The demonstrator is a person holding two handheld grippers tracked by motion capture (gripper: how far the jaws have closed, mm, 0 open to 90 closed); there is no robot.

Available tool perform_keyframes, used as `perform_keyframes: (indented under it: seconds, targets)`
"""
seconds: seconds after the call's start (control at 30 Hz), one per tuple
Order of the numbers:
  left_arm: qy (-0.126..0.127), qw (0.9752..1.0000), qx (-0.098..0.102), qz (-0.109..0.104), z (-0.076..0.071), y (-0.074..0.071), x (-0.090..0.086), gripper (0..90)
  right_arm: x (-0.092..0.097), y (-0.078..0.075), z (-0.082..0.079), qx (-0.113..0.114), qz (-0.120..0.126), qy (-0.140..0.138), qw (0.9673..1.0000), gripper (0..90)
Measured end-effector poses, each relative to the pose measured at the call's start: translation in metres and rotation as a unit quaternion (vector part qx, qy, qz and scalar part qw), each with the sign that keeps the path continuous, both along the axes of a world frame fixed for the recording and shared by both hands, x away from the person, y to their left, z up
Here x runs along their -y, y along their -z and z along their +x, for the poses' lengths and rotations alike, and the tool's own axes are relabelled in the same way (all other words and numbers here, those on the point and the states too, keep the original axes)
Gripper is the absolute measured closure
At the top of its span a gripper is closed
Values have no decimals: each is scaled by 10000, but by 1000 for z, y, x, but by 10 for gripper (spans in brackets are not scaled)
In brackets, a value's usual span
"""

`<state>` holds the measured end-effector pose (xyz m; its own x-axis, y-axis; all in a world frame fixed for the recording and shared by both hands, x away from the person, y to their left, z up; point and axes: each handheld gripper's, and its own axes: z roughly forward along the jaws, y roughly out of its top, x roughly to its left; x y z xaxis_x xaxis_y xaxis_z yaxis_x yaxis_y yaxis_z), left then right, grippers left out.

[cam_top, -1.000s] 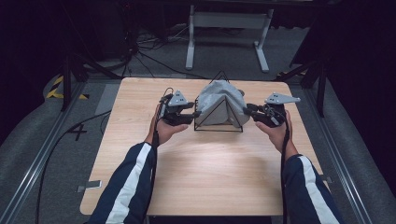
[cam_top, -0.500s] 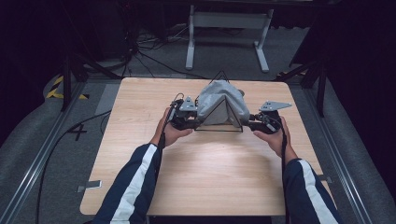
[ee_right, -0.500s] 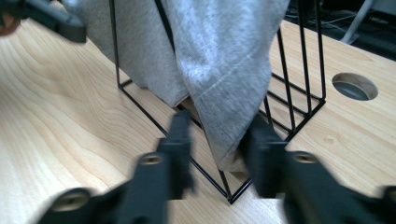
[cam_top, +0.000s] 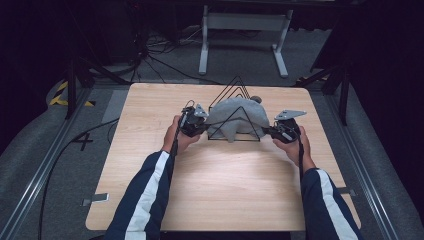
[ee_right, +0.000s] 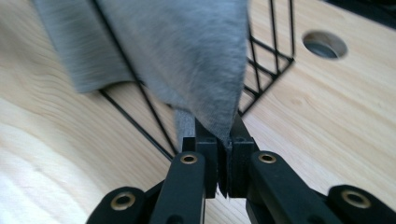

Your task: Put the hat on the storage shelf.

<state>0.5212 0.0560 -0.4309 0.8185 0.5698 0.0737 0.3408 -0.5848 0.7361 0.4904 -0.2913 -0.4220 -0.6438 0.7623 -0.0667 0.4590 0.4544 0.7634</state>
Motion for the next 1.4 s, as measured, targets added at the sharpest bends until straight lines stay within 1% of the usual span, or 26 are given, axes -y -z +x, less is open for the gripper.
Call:
perform_keyframes:
  seconds: [0.03, 0.07, 0.13, 0.2, 0.33, 0.37, 0.4, 0.43, 0.47, 0.53, 0.57, 0.6, 0.67, 0.73, 0.8, 0.83, 0.87, 0.93, 1.03, 1.1, 1.17, 1.23, 1.27, 1.3, 1.37, 1.4]
  targets:
    - [10, 10000, -27, -30, 0, 2, 0, 871, 3, 3, 2, -40, 69, 71, 9999, 874]
    - [19, 10000, -48, -3, 0, 2, 0, 871, 6, 4, 3, -81, 140, 77, 9998, 874]
    - [-1, 10000, -38, -9, 1, 4, 1, 870, 5, 6, 3, -102, 189, 111, 9997, 874]
    - [19, 10000, -41, 24, 1, 4, 1, 870, 3, 7, 4, -105, 110, 100, 9998, 873]
    - [-23, 10000, -26, -30, -1, 5, -1, 862, 3, 6, 3, -78, 95, 144, 9998, 865]
    - [-20, 10000, -14, -3, -2, 4, -2, 854, 3, 6, 3, -64, 83, 148, 9998, 861]
    - [-43, 10000, -1, -42, -4, 3, -2, 847, 3, 5, 2, -49, 99, 153, 9998, 856]
    - [-40, 10000, 37, 66, -5, 2, -3, 837, 3, 4, 1, -25, 90, 137, 9999, 849]
    - [-26, 9999, 54, 122, -6, 1, -5, 828, 3, 3, -1, 1, 97, 153, 9998, 843]
    - [-20, 9999, 78, 120, -10, -2, -8, 829, 4, 1, -3, 20, 79, 143, 9999, 833]
    - [-15, 9998, 89, 158, -12, -4, -10, 829, 5, 0, -4, 41, 85, 141, 9999, 824]
    - [-1, 9998, 138, 164, -13, -5, -12, 830, 6, -2, -6, 57, 109, 140, 9998, 817]
    - [2, 9997, 159, 174, -16, -9, -17, 829, 8, -6, -8, 92, 161, 135, 9997, 803]
    - [2, 9996, 164, 222, -19, -13, -21, 826, 8, -11, -11, 145, 92, 116, 9998, 803]
    - [49, 9993, 219, 300, -22, -17, -25, 825, 7, -16, -14, 166, 34, 79, 9998, 798]
    - [52, 9993, 232, 287, -24, -18, -27, 825, 7, -18, -16, 200, -17, 40, 9998, 796]
    - [79, 9993, 223, 293, -26, -20, -29, 825, 7, -21, -18, 218, -4, 15, 9998, 795]
    - [131, 9989, 257, 376, -32, -23, -33, 818, 7, -25, -21, 238, -29, -2, 9997, 790]
    - [209, 9985, 246, 441, -41, -26, -41, 809, 9, -30, -27, 231, -35, -72, 9997, 785]
    - [230, 9984, 249, 453, -46, -26, -46, 807, 10, -32, -30, 235, -103, -119, 9996, 782]
    - [285, 9982, 198, 498, -51, -25, -51, 808, 11, -34, -35, 230, -117, -164, 9995, 779]
    - [304, 9973, 194, 633, -56, -24, -57, 801, 13, -36, -39, 237, -135, -210, 9994, 773]
    - [297, 9975, 197, 614, -59, -23, -58, 801, 14, -37, -42, 253, -145, -232, 9993, 771]
    - [344, 9971, 168, 660, -62, -23, -61, 799, 15, -37, -44, 234, -142, -232, 9994, 769]
    - [376, 9965, 221, 719, -69, -21, -66, 796, 17, -38, -49, 217, -206, -262, 9992, 753]
    - [401, 9962, 242, 736, -73, -21, -68, 792, 19, -39, -51, 164, -220, -270, 9993, 742]
